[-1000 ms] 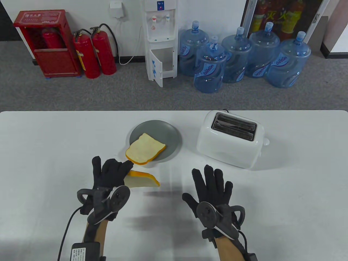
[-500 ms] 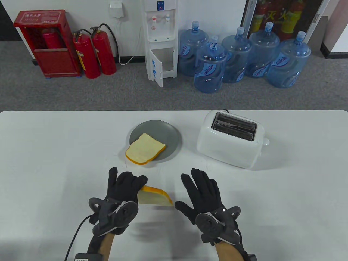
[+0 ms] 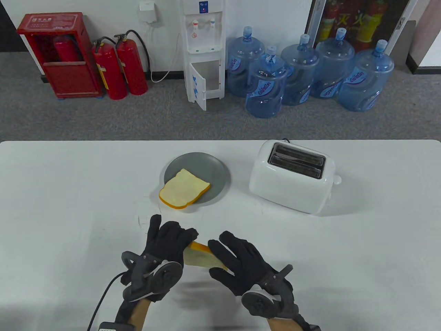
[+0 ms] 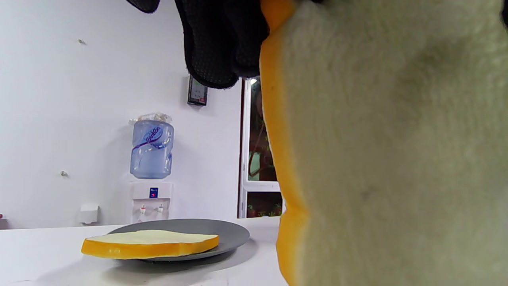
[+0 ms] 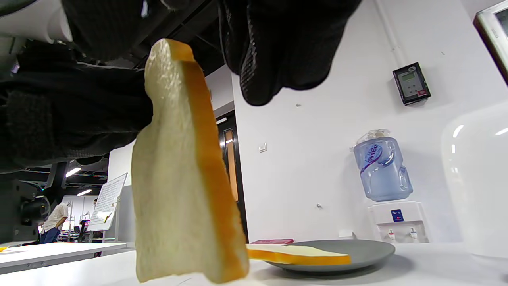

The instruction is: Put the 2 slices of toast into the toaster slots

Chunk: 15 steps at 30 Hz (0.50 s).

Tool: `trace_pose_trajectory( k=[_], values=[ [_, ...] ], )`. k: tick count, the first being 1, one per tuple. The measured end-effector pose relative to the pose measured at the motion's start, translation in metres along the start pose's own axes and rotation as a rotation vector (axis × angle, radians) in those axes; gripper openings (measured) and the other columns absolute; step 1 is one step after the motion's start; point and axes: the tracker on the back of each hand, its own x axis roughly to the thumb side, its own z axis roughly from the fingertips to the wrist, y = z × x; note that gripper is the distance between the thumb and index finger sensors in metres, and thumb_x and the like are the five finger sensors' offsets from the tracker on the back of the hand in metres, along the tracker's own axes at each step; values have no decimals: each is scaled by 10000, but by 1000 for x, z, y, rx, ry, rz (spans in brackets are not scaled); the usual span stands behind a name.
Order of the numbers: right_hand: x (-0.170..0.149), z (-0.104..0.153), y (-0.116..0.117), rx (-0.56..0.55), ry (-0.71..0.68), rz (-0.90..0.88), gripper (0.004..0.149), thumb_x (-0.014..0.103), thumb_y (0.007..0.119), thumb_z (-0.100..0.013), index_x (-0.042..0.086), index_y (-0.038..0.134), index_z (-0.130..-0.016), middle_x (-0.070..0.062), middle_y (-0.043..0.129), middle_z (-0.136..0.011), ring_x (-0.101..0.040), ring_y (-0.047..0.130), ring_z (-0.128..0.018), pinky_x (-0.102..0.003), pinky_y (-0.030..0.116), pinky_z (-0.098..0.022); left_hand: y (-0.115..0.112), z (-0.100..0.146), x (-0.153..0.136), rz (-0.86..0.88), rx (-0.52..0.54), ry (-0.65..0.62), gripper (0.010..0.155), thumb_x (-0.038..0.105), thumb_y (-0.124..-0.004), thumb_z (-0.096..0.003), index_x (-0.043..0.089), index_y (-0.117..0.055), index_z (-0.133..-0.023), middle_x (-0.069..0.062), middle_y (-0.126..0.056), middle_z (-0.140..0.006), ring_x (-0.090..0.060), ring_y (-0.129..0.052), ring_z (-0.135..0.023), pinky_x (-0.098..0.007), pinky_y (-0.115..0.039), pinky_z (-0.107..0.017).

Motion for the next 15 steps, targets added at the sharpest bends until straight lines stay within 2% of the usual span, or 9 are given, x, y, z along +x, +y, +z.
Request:
trace_pose_trajectory(
  k=[5,12,15],
  values=[
    [5,-1,2,3,-25,-4,700,571,685,-625,459,264,-1173,-49,624,-1190,-155,907,-965,-377,803,-765,0,0,7,3,-2,-26,464,270,-568,-542,406,-728,-956,65,-875,-835,-227,-832,-984,-586,-441,-837],
    [11,-2,3,22,-59,-14,596,385,717,-668,458,377,-1153,-26,704,-1130,-109,990,-845,-339,864,-696,-2,0,13,-2,-18,-48,466,275,-569,-542,406,-728,-960,65,-878,-830,-223,-837,-977,-589,-435,-837],
    [11,-2,3,21,-56,-9,605,361,725,-666,455,376,-1151,-12,718,-1119,-105,999,-835,-334,873,-688,-2,0,12,12,-28,-49,467,276,-569,-543,404,-727,-964,65,-877,-832,-221,-837,-978,-593,-429,-837]
  ],
)
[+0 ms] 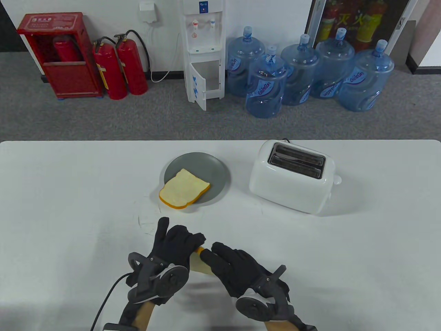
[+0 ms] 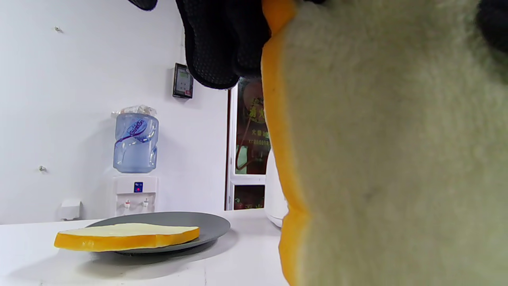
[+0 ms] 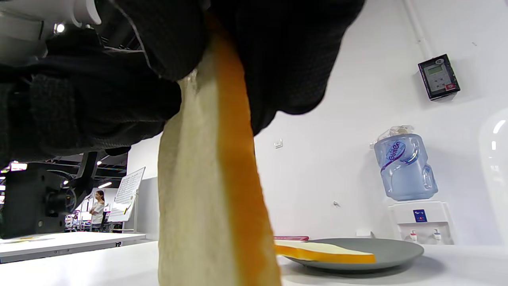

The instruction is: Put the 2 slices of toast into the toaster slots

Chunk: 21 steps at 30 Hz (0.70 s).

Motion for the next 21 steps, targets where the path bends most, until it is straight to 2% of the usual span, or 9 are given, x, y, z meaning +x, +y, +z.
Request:
trace_pose_trajectory(
  k=[9,21],
  values=[
    [0,1,-3,-44,-1,18,576,379,795,-641,427,478,-1120,18,803,-1046,-61,1056,-756,-298,928,-635,0,0,2,7,-3,-27,475,286,-571,-542,389,-723,-980,61,-874,-833,-224,-836,-979,-596,-423,-836],
    [-2,1,-4,-62,23,11,529,371,801,-638,402,530,-1091,43,831,-1015,-48,1077,-723,-293,952,-612,0,1,6,-1,20,-50,491,302,-575,-547,367,-693,-1019,51,-866,-851,-239,-822,-989,-604,-411,-836]
  ],
)
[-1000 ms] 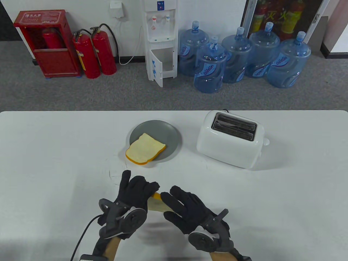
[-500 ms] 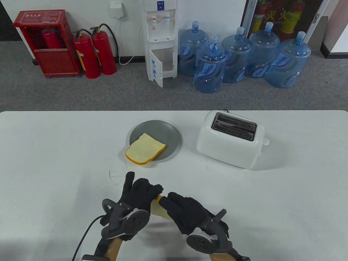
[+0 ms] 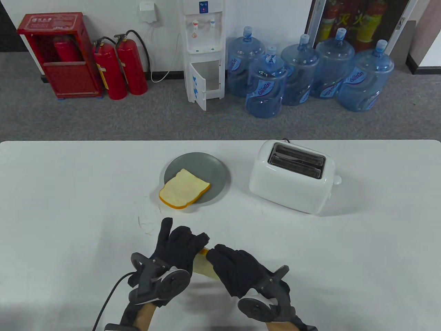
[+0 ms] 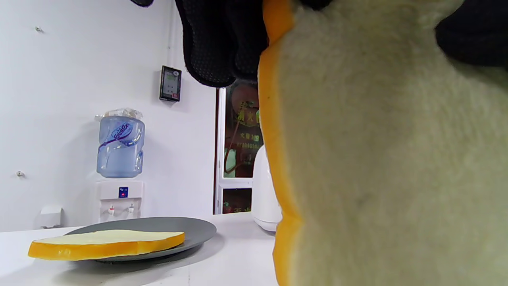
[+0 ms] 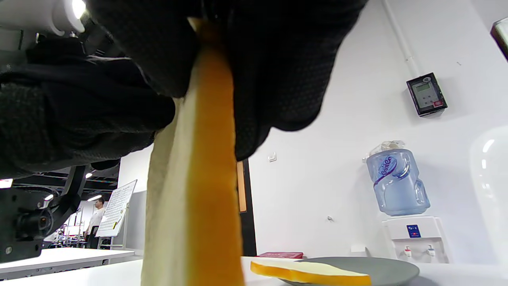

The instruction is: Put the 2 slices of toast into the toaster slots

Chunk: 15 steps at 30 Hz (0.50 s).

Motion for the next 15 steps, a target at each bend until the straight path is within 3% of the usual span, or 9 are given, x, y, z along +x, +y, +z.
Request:
trace_pose_trajectory(
  k=[9,15],
  values=[
    [-5,0,-4,-35,38,5,522,368,800,-633,370,551,-1091,62,849,-996,-39,1087,-707,-285,965,-599,2,3,-2,24,61,10,526,333,-591,-564,362,-601,-1090,83,-800,-1014,-251,-759,-1090,-617,-406,-831],
    [-9,0,-6,-51,53,-1,514,360,801,-633,362,558,-1085,58,850,-991,-44,1089,-700,-291,965,-594,8,7,-17,9,118,88,562,463,-609,-574,338,-556,-1119,64,-746,-1071,-284,-696,-1132,-622,-399,-825]
  ],
)
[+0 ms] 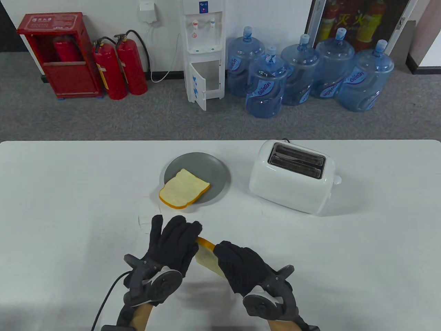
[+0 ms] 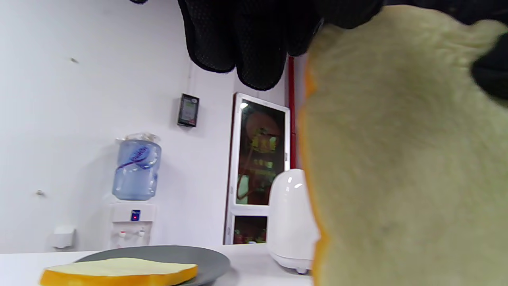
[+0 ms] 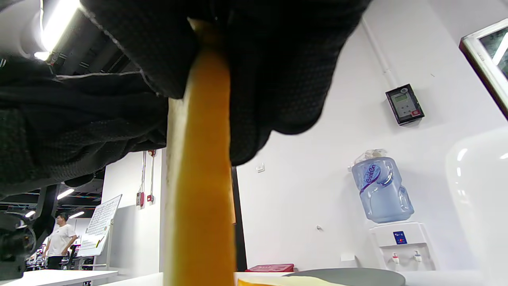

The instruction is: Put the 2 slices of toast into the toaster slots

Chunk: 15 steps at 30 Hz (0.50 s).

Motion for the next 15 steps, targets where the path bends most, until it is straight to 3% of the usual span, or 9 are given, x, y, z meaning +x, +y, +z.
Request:
trace_pose_trajectory(
  k=[5,15],
  values=[
    [1,0,0,4,-9,7,512,357,802,-632,363,560,-1083,55,848,-994,-50,1086,-704,-299,962,-596,-1,3,-16,-53,-6,76,657,554,-598,-564,341,-448,-1167,36,-558,-1212,-335,-538,-1198,-635,-361,-821],
    [2,0,-1,-3,-5,6,514,351,806,-631,365,558,-1081,55,847,-995,-69,1084,-705,-326,957,-592,-14,9,-51,-125,-81,227,701,610,-585,-559,385,-367,-1186,-1,-341,-1279,-384,-365,-1221,-650,-323,-811]
  ],
)
